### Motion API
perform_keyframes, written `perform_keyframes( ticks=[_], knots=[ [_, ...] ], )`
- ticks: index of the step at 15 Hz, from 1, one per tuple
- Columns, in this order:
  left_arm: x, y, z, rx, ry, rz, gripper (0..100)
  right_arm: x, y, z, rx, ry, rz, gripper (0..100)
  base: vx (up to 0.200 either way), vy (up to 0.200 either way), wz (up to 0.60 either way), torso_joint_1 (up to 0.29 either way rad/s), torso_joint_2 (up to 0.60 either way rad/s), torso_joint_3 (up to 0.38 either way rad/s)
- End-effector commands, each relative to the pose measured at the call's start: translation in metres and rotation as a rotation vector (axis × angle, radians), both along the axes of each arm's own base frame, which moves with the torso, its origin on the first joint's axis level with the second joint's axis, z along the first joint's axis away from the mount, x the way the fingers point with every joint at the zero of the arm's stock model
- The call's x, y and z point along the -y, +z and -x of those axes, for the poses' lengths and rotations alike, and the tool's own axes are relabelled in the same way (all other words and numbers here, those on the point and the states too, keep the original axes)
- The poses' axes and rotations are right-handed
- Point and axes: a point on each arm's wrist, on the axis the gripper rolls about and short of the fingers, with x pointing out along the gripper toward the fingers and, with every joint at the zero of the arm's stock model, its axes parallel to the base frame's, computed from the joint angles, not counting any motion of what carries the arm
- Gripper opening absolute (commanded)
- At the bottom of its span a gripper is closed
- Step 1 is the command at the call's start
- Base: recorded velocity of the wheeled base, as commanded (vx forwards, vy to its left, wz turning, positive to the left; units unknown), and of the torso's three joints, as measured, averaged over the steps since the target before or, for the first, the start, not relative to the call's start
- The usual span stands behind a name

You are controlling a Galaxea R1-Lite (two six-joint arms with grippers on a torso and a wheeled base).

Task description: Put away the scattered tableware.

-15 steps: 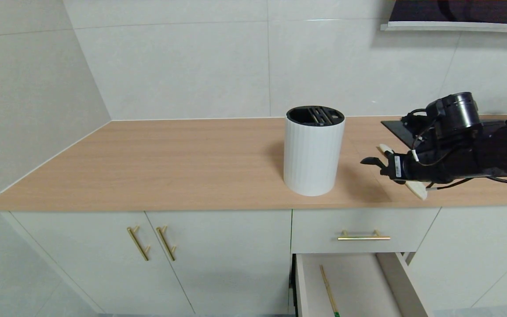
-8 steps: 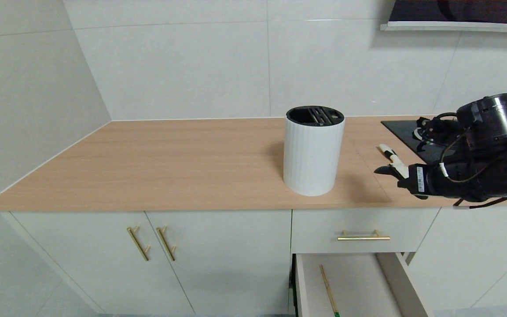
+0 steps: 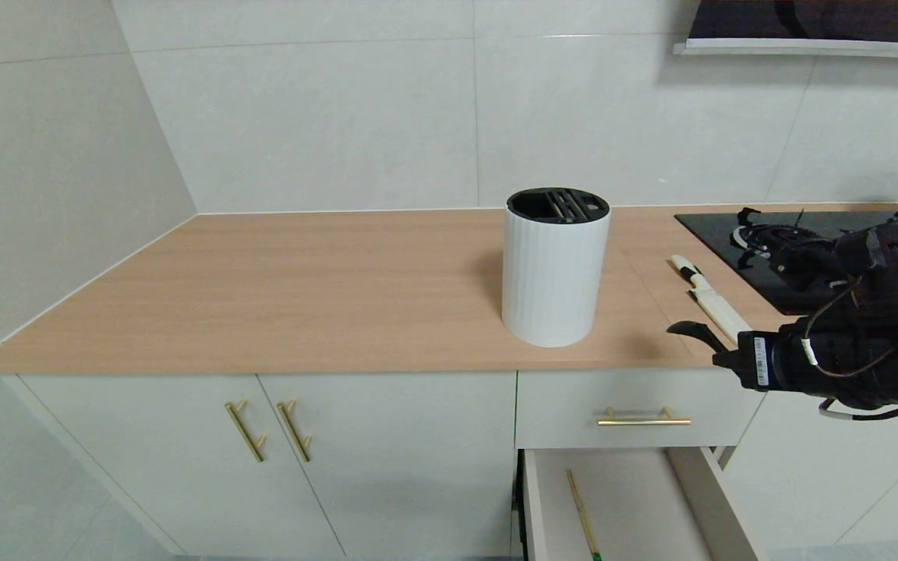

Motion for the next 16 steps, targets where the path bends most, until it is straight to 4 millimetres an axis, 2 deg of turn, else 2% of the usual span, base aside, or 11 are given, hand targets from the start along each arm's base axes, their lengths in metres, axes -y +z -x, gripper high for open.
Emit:
perform_keyframes(
  ticks=[1,12,16],
  knots=[
    [0.0,0.0,-0.0001,-0.001,0.001,0.0,100,-0.0008,-0.0049,0.0048,-0.015,0.01,0.007,0,0.0,0.0,0.0,0.0,0.0,0.0],
    [0.0,0.0,-0.0001,-0.001,0.001,0.0,100,0.0,-0.012,0.0072,-0.036,0.015,0.018,0,0.0,0.0,0.0,0.0,0.0,0.0],
    [0.0,0.0,-0.0001,-0.001,0.001,0.0,100,0.0002,-0.0132,0.0078,-0.04,0.015,0.019,0,0.0,0.0,0.0,-0.138,0.31,0.181]
  ],
)
